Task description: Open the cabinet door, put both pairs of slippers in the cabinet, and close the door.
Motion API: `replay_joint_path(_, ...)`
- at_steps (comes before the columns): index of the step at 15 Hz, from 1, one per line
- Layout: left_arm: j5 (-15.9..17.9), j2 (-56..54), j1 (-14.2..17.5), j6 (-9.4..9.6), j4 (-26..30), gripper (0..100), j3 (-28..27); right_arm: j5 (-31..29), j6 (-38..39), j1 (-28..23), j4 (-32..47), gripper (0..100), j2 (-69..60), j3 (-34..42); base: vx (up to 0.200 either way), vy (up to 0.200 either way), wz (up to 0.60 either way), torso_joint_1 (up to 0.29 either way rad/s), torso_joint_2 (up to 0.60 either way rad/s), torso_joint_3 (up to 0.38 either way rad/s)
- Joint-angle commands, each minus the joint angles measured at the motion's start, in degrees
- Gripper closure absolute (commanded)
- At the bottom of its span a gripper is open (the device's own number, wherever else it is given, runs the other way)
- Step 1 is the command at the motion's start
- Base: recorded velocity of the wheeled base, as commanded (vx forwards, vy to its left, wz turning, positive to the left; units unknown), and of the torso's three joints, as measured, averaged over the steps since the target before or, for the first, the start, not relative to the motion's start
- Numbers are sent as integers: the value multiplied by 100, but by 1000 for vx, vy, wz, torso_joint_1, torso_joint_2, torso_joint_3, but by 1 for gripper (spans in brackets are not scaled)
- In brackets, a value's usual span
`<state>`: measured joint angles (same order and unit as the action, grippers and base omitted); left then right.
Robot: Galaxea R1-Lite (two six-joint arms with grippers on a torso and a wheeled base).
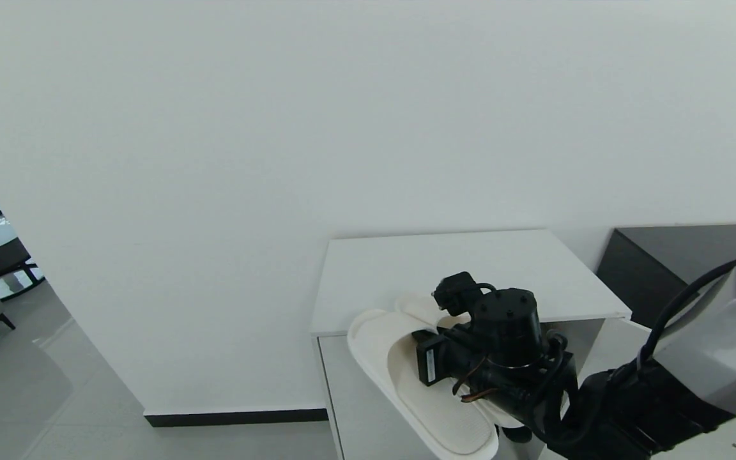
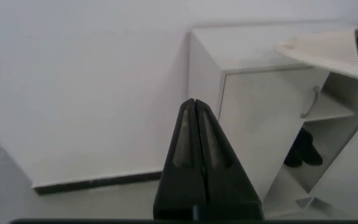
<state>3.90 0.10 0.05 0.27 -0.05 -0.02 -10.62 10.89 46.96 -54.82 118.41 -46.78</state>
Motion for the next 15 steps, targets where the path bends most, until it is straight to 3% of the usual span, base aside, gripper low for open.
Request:
replay_joint_path(1,-3,-1,4,0,14,100,2,7,1,41,-29,100,-2,19,-200,0,0,27,17,-7)
replay_joint_path(10,-3,-1,4,-9,5,100,2,60,-25,112,-336,100,25,283,0,0,0,0,0,0)
replay_joint_path(15,-3,-1,4,0,5,100,2,455,-25,165,-864,100,112,661,0,0,0,0,0,0)
